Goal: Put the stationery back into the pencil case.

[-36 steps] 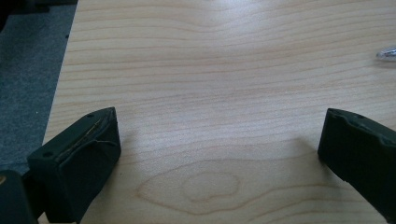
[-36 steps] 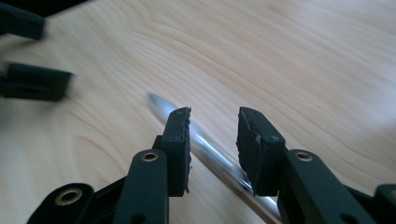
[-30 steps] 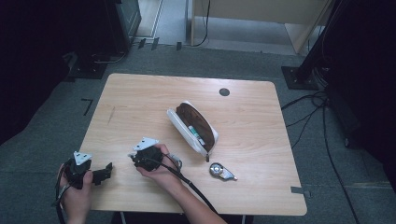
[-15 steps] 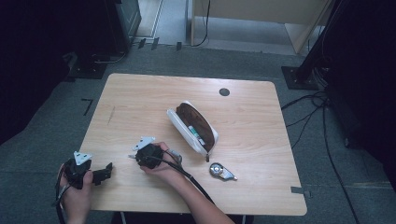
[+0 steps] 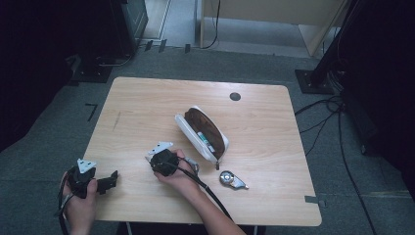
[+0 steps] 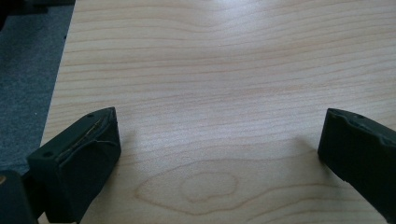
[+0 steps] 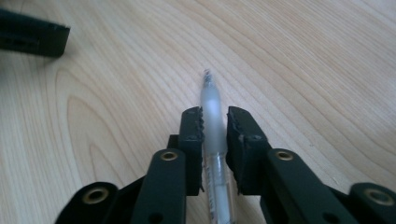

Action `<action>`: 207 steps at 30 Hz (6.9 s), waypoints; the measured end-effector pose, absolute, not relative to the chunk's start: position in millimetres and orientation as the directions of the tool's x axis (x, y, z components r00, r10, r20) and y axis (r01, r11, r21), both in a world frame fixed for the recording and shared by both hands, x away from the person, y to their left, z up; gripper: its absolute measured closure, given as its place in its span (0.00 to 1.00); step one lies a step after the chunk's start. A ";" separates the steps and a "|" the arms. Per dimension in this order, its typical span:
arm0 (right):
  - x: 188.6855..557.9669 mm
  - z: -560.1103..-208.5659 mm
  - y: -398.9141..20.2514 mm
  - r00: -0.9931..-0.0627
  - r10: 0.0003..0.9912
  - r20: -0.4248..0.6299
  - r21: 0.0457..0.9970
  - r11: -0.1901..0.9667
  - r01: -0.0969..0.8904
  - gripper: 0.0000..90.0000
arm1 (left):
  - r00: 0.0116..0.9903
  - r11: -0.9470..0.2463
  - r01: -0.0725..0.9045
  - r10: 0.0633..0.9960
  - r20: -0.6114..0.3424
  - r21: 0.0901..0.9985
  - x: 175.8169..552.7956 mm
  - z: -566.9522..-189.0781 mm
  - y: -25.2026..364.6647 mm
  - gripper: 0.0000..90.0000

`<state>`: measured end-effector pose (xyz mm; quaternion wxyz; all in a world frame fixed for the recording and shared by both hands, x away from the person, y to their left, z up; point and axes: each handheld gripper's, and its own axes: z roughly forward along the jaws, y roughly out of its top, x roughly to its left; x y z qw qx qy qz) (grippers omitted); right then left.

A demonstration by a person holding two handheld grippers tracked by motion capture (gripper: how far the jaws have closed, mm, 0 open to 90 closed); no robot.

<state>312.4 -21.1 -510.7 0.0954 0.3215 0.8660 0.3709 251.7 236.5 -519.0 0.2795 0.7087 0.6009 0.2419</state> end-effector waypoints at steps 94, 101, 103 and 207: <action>313.3 -392.4 -167.8 -0.591 0.796 0.132 0.877 0.185 0.444 0.90 | 0.160 -0.121 0.716 0.987 0.008 0.688 251.8 -519.0 236.5 0.00; 320.8 -391.0 -178.4 -0.570 0.812 0.125 0.876 0.180 0.448 0.90 | 0.162 -0.124 0.717 0.987 0.009 0.686 251.7 -518.9 236.7 0.00; 323.6 -393.0 -180.3 -0.565 0.815 0.125 0.873 0.180 0.453 0.90 | 0.163 -0.125 0.717 0.987 0.010 0.685 251.7 -518.8 236.7 0.00; 275.5 -421.2 -235.8 -0.630 0.776 0.040 0.867 0.286 0.407 0.64 | 0.111 -0.086 0.718 0.994 0.009 0.690 258.0 -518.6 237.0 0.00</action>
